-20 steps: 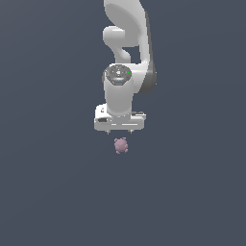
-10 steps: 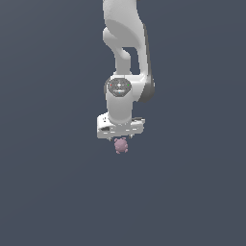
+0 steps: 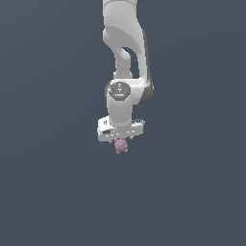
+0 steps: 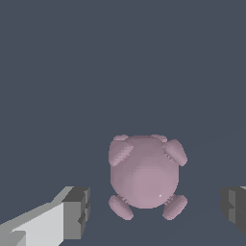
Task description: Pick up the object and move it to a goal position.
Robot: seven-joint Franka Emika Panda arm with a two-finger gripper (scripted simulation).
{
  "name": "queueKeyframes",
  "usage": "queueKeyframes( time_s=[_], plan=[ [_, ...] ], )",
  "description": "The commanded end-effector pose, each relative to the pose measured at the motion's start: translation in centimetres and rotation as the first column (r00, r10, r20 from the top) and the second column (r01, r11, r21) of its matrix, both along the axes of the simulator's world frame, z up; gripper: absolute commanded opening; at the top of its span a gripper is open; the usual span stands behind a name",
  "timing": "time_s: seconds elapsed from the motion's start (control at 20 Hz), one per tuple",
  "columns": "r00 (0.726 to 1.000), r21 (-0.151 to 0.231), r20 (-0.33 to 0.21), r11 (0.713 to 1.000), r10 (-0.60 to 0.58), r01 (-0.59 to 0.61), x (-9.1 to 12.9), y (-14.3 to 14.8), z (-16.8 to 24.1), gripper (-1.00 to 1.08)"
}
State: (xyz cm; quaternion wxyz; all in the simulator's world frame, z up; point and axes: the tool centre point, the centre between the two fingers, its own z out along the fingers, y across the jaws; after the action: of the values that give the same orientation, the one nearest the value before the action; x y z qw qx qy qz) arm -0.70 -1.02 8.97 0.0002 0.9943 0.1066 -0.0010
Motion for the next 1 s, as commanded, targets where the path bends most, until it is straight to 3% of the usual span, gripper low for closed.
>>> queueKeyframes(
  time_s=[0.0, 0.75, 0.8, 0.95],
  plan=[
    [1.0, 0.0, 0.0, 1.0, 0.0, 0.0, 0.0, 0.0, -0.3, 1.0],
    [1.0, 0.001, 0.002, 1.0, 0.004, -0.004, 0.0, 0.0, -5.0, 1.0],
    [1.0, 0.001, 0.002, 1.0, 0.004, -0.004, 0.0, 0.0, -5.0, -1.0],
    [1.0, 0.001, 0.002, 1.0, 0.004, -0.004, 0.0, 0.0, -5.0, -1.0]
  ],
)
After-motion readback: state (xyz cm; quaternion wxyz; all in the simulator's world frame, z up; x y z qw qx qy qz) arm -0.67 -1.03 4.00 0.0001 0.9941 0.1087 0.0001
